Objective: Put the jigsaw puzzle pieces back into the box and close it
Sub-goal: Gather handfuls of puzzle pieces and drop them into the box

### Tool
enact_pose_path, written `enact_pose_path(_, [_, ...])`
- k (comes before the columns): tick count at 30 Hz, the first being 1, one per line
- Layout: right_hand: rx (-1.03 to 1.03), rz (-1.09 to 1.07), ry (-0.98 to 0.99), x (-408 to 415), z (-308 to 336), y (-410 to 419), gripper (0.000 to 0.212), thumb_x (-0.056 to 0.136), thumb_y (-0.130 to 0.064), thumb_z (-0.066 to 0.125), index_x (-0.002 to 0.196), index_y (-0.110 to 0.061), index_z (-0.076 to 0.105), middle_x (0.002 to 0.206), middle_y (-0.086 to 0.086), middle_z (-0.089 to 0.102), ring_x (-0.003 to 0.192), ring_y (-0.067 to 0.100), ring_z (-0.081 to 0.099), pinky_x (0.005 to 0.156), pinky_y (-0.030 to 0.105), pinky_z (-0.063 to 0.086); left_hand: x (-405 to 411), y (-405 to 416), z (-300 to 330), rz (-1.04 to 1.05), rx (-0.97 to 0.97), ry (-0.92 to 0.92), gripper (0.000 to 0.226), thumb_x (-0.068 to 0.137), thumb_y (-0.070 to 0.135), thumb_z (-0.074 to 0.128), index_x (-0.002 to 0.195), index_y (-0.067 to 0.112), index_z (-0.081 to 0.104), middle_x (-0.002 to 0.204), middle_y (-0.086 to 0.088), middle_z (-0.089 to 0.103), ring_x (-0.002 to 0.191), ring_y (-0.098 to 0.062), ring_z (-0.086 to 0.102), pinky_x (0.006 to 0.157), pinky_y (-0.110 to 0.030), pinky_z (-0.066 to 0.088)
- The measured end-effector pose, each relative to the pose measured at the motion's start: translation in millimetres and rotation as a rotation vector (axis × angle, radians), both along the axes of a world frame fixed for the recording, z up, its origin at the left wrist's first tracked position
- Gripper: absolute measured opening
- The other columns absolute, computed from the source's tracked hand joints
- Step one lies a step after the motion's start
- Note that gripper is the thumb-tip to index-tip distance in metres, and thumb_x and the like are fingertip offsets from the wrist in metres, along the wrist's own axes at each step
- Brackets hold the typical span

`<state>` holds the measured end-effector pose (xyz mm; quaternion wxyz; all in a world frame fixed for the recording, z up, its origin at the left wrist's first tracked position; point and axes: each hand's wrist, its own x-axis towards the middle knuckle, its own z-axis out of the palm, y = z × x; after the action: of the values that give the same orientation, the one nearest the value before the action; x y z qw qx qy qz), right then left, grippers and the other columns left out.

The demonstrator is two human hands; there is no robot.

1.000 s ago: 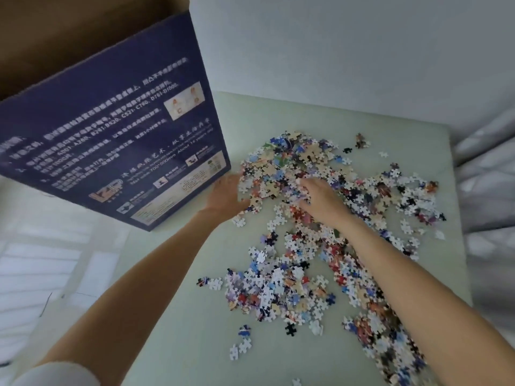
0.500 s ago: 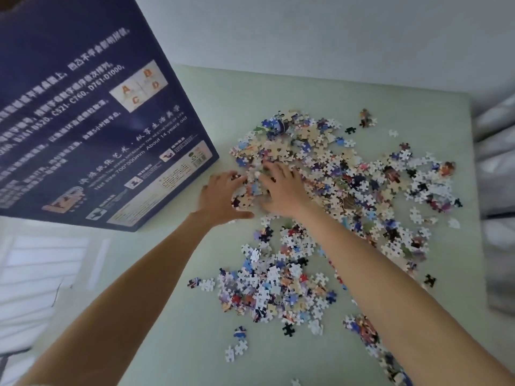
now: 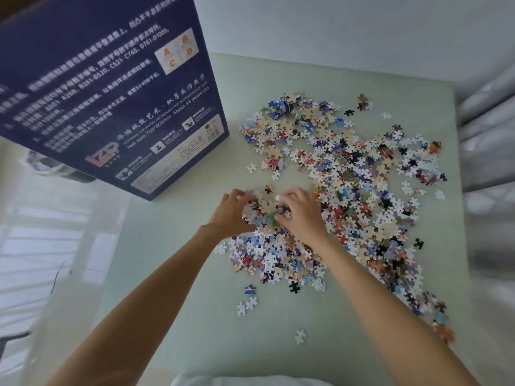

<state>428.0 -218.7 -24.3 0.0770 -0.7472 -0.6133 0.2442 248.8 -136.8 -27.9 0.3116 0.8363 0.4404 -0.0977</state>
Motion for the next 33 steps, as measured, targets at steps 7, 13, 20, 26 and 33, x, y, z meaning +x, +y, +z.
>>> enact_pose_path(7, [-0.299, 0.072, -0.145, -23, -2, 15, 0.097, 0.069, -0.054, 0.071, 0.143, -0.019, 0.021, 0.137, 0.011, 0.03, 0.121, 0.029, 0.035, 0.095, 0.04, 0.043, 12, 0, 1, 0.037, 0.023, 0.08, 0.086, 0.07, 0.039, 0.078, 0.141, 0.02, 0.033, 0.137, -0.004, 0.038, 0.121, -0.024, 0.04, 0.103, -0.034, 0.039])
enact_pose_path(13, [-0.235, -0.012, -0.009, -36, -5, 2, 0.073, 0.075, -0.038, 0.073, 0.129, -0.011, 0.033, 0.123, 0.012, 0.046, 0.109, 0.027, 0.049, 0.085, 0.034, 0.046, 13, -4, -1, -0.004, -0.037, 0.04, 0.062, 0.076, 0.031, 0.074, 0.129, 0.02, 0.042, 0.119, -0.005, 0.05, 0.106, -0.024, 0.051, 0.091, -0.032, 0.043])
enact_pose_path(20, [-0.094, -0.06, 0.027, -33, -1, -9, 0.057, 0.083, -0.036, 0.066, 0.13, -0.012, 0.044, 0.116, 0.008, 0.055, 0.105, 0.024, 0.054, 0.075, 0.029, 0.043, -1, -8, 0, 0.018, -0.006, -0.069, 0.039, 0.086, 0.03, 0.064, 0.123, 0.017, 0.056, 0.112, -0.005, 0.062, 0.098, -0.022, 0.059, 0.085, -0.028, 0.044])
enact_pose_path(26, [-0.088, -0.084, 0.088, -37, 0, -4, 0.059, 0.08, -0.042, 0.068, 0.126, -0.012, 0.046, 0.113, 0.006, 0.056, 0.101, 0.024, 0.056, 0.072, 0.03, 0.044, -2, -9, 1, 0.056, 0.023, -0.118, 0.033, 0.087, 0.023, 0.064, 0.119, 0.017, 0.062, 0.11, -0.004, 0.067, 0.098, -0.021, 0.062, 0.087, -0.028, 0.045])
enact_pose_path(33, [-0.082, -0.146, 0.17, -38, 0, -2, 0.054, 0.081, -0.037, 0.069, 0.125, -0.011, 0.053, 0.115, 0.009, 0.063, 0.105, 0.025, 0.059, 0.083, 0.035, 0.049, -6, -11, 4, 0.141, 0.005, -0.167, 0.03, 0.087, 0.025, 0.064, 0.116, 0.017, 0.064, 0.109, -0.003, 0.069, 0.097, -0.02, 0.064, 0.087, -0.028, 0.047])
